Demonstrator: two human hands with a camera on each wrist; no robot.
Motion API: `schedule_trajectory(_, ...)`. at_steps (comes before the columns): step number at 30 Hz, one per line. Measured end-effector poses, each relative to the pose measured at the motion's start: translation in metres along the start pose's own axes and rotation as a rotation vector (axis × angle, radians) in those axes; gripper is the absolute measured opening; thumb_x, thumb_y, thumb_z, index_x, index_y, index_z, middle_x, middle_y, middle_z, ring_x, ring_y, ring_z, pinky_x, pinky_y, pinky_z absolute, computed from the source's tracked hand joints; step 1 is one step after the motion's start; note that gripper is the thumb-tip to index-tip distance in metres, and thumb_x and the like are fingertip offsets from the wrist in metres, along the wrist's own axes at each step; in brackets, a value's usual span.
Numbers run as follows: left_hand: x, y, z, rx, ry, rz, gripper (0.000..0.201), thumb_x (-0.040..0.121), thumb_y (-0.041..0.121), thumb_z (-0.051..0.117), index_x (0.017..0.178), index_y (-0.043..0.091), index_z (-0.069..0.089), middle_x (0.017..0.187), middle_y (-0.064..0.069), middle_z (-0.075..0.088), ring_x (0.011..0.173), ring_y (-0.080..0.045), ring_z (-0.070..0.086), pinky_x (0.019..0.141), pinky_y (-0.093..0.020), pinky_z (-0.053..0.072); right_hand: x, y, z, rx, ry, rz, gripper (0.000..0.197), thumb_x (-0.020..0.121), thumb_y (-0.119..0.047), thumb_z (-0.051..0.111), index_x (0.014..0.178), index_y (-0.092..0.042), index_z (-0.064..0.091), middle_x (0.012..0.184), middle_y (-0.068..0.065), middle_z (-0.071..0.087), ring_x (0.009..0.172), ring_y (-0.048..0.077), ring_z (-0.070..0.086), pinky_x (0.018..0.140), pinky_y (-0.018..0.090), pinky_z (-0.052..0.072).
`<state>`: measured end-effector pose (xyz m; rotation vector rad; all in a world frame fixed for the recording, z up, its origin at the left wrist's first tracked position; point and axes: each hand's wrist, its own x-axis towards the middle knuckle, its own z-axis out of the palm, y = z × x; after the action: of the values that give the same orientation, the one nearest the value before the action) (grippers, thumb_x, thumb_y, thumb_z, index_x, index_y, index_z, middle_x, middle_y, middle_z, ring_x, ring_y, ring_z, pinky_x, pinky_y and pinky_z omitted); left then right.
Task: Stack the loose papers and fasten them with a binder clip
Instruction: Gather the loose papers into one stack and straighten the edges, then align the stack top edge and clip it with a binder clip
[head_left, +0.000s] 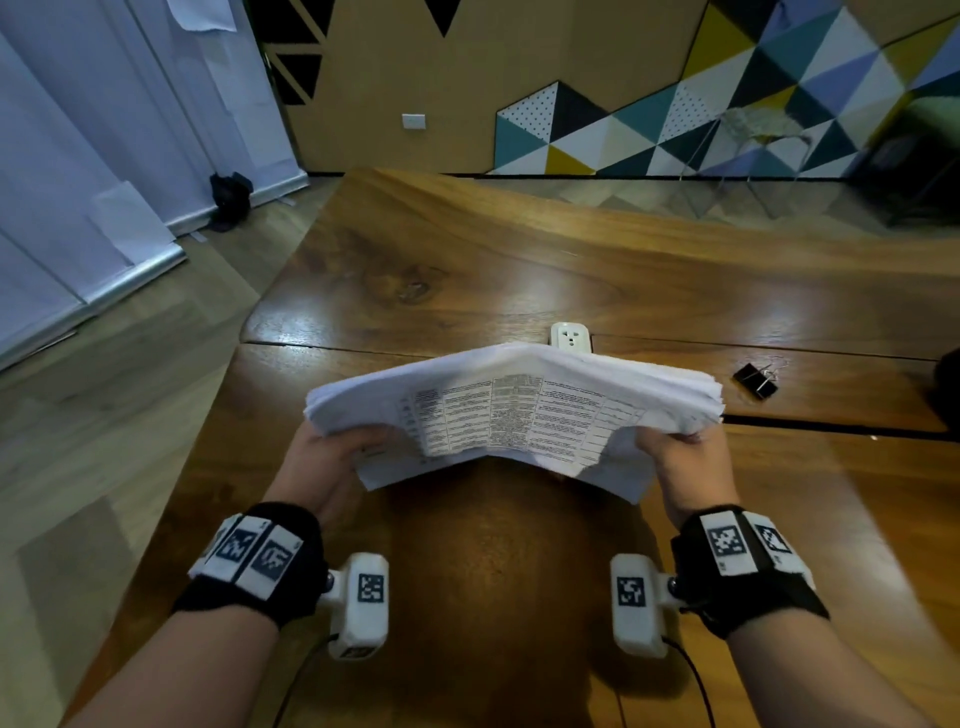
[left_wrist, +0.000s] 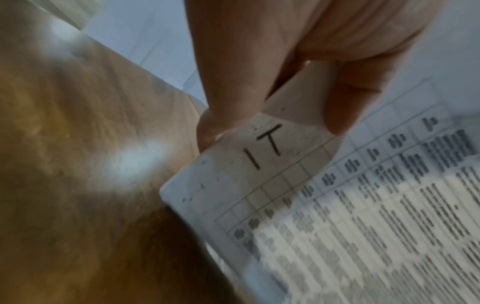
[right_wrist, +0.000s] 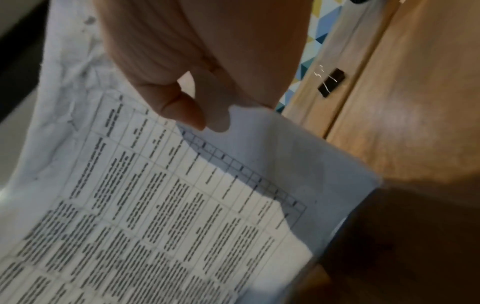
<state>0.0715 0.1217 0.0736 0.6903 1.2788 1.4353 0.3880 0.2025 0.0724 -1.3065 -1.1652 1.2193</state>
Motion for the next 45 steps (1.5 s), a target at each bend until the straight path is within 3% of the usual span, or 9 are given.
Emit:
schedule_trajectory(6, -0.006, -0.011, 0.005, 0.024, 0.106, -0.042, 0.026, 0.078, -0.010, 0.056, 0.101, -0.002, 0.065, 0.091, -0.017, 0.071, 0.094, -0.035, 0.064, 0.078, -0.040, 0.055, -0.004, 0.011, 0.002, 0.016, 0.078, 0.018, 0.040, 0.068, 0.019, 0.060, 0.094, -0.011, 0.068, 0.089, 0.004, 0.073, 0.089, 0.023, 0.069, 0.087, 0.045, 0.054)
schedule_trajectory(11, -0.015, -0.002, 0.005, -0.029, 0.140, 0.009, 0.014, 0.076, -0.009, 0.052, 0.080, 0.003, 0.058, 0.060, -0.001, 0.069, 0.060, -0.012, 0.066, 0.052, -0.018, 0.051, -0.007, -0.005, 0.000, 0.062, 0.048, -0.032, 0.046, 0.072, 0.025, 0.053, 0.086, -0.017, 0.064, 0.078, -0.005, 0.072, 0.074, 0.006, 0.070, 0.069, 0.021, 0.053)
schedule_trajectory(19, -0.014, 0.009, 0.001, 0.189, 0.042, 0.180, 0.030, 0.046, 0.023, 0.071, 0.076, 0.021, 0.071, 0.077, -0.002, 0.070, 0.079, -0.018, 0.066, 0.074, -0.033, 0.053, -0.011, -0.032, -0.008, -0.080, -0.071, -0.183, 0.054, 0.071, 0.025, 0.061, 0.087, -0.026, 0.054, 0.083, -0.003, 0.061, 0.068, -0.005, 0.062, 0.062, 0.010, 0.051)
schedule_trajectory(22, -0.009, 0.011, 0.001, 0.234, 0.057, 0.145, 0.022, 0.046, 0.024, 0.070, 0.066, 0.015, 0.068, 0.076, -0.013, 0.062, 0.079, -0.027, 0.061, 0.078, -0.042, 0.046, -0.012, -0.061, -0.013, -0.481, -0.172, -0.299, 0.045, 0.072, 0.002, 0.075, 0.090, -0.032, 0.052, 0.092, -0.015, 0.058, 0.080, -0.005, 0.059, 0.073, 0.012, 0.049)
schedule_trajectory(25, -0.006, 0.011, 0.000, 0.239, 0.059, 0.125, 0.040, 0.044, 0.024, 0.066, 0.073, -0.003, 0.058, 0.077, -0.017, 0.057, 0.080, -0.029, 0.055, 0.077, -0.044, 0.042, -0.013, -0.093, 0.000, -1.246, -0.292, -0.381, 0.039, 0.070, -0.045, 0.075, 0.102, -0.035, 0.054, 0.104, -0.014, 0.061, 0.104, 0.013, 0.055, 0.096, 0.041, 0.037)
schedule_trajectory(29, -0.004, 0.008, -0.003, 0.234, 0.039, 0.129, 0.047, 0.046, 0.020, 0.065, 0.082, -0.010, 0.058, 0.081, -0.019, 0.056, 0.081, -0.028, 0.054, 0.077, -0.044, 0.042, -0.013, -0.115, 0.050, -1.599, -0.573, -0.276, 0.050, 0.076, -0.060, 0.062, 0.114, -0.029, 0.053, 0.113, -0.005, 0.064, 0.106, 0.021, 0.057, 0.094, 0.042, 0.038)
schedule_trajectory(33, -0.008, 0.006, -0.003, 0.243, 0.030, 0.125, 0.020, 0.057, 0.004, 0.056, 0.075, -0.006, 0.056, 0.072, -0.013, 0.055, 0.070, -0.020, 0.056, 0.071, -0.036, 0.043, -0.014, -0.117, 0.103, -1.633, -0.769, -0.363, 0.034, 0.081, -0.053, 0.062, 0.087, -0.019, 0.058, 0.080, -0.003, 0.060, 0.077, 0.020, 0.056, 0.065, 0.031, 0.043)
schedule_trajectory(37, -0.005, -0.001, -0.010, 0.250, 0.059, 0.111, 0.040, 0.056, 0.011, 0.063, 0.088, -0.014, 0.060, 0.079, -0.016, 0.065, 0.074, -0.020, 0.065, 0.070, -0.034, 0.051, -0.011, -0.114, 0.138, -1.603, -0.936, -0.326, 0.026, 0.095, -0.031, 0.052, 0.098, -0.007, 0.061, 0.077, 0.001, 0.055, 0.078, 0.023, 0.055, 0.067, 0.033, 0.045)
schedule_trajectory(45, -0.006, 0.027, -0.021, 0.166, 0.088, -0.052, 0.056, 0.057, 0.036, 0.089, 0.100, 0.007, 0.070, 0.103, -0.018, 0.074, 0.104, -0.041, 0.067, 0.092, -0.057, 0.051, 0.012, -0.145, 0.078, -1.109, -0.783, -0.271, 0.037, 0.092, -0.031, 0.059, 0.059, -0.024, 0.044, 0.058, -0.005, 0.048, 0.054, 0.011, 0.045, 0.052, 0.025, 0.033)
